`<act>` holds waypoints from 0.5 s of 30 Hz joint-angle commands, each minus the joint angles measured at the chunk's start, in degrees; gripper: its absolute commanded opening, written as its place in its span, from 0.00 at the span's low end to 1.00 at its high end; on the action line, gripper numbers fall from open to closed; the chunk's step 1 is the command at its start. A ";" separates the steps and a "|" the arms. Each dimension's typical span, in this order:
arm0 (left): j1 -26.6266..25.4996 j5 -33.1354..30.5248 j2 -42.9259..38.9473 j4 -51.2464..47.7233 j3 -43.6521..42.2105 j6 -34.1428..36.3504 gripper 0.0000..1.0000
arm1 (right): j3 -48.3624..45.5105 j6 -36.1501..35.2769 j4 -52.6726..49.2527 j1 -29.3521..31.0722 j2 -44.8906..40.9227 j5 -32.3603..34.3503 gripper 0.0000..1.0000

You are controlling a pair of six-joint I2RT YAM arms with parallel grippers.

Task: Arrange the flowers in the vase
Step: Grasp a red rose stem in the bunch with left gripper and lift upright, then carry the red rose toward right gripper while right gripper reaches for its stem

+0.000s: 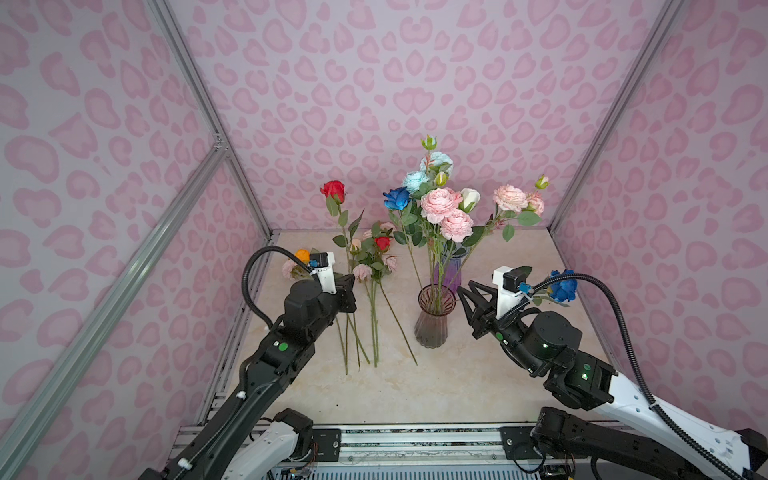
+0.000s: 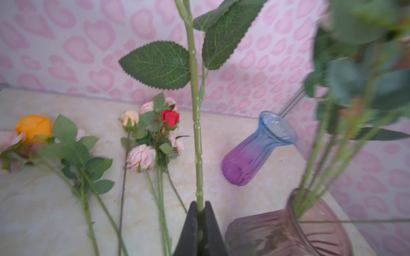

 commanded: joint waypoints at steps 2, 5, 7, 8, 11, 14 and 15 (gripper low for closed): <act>-3.02 8.72 -8.28 10.23 -3.43 5.54 0.03 | 2.98 -0.03 0.53 0.53 2.72 -6.85 0.40; -5.56 10.82 -11.31 9.90 -3.54 6.97 0.03 | 6.06 0.79 1.87 0.47 5.99 -11.74 0.45; -7.50 11.30 -12.34 9.80 -3.15 7.44 0.03 | 8.94 1.74 1.89 0.48 8.54 -15.76 0.47; -8.49 11.53 -12.58 9.89 -2.98 7.50 0.03 | 10.37 2.40 1.95 0.49 9.72 -17.47 0.48; -11.02 11.62 -12.28 10.46 -2.29 7.73 0.03 | 14.31 4.75 2.71 0.52 13.81 -23.83 0.49; -13.47 11.28 -10.92 10.96 -1.75 8.21 0.03 | 16.72 7.00 4.82 0.97 16.91 -26.99 0.49; -14.21 10.98 -10.60 11.42 -1.70 8.32 0.03 | 17.57 7.26 4.85 1.37 17.91 -26.97 0.49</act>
